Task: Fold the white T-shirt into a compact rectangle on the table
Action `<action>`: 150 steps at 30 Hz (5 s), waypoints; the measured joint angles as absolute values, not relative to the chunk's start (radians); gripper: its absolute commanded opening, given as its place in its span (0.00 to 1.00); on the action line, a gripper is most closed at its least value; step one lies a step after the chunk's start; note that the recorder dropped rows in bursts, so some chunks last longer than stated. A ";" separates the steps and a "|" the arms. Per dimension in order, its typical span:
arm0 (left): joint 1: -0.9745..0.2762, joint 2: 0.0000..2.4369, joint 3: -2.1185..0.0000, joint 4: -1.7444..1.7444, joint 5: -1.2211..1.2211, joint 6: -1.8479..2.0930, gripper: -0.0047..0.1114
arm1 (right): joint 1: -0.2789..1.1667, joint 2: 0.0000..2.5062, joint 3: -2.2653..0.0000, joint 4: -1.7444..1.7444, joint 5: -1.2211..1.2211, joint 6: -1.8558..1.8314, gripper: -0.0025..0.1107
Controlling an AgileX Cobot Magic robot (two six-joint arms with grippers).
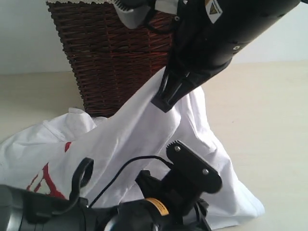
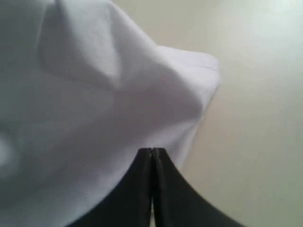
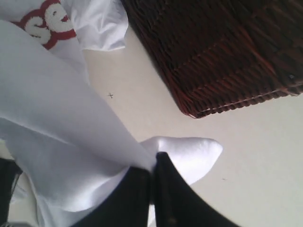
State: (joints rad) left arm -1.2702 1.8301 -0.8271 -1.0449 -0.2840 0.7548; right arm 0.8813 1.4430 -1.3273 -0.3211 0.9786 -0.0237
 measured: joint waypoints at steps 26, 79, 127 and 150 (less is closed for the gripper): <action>-1.013 1.752 -0.830 -1.062 0.174 0.775 0.04 | 0.880 1.333 -1.406 -0.100 0.952 -0.142 0.02; -0.912 1.447 -0.537 -0.811 0.641 0.695 0.04 | 0.875 1.325 -1.121 -0.177 1.227 -0.126 0.32; -1.111 1.200 -0.498 -0.373 0.602 -0.038 0.04 | 0.559 1.691 -1.175 -0.050 0.948 -0.066 0.09; -1.100 1.648 -0.404 -0.727 0.771 0.412 0.04 | 0.555 1.644 -1.268 -0.009 0.942 -0.086 0.09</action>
State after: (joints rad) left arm -1.0998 1.6484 -0.4039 -0.7270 0.7714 0.4119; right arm 0.5550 1.6437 -1.2677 -0.0089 0.9423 -0.0865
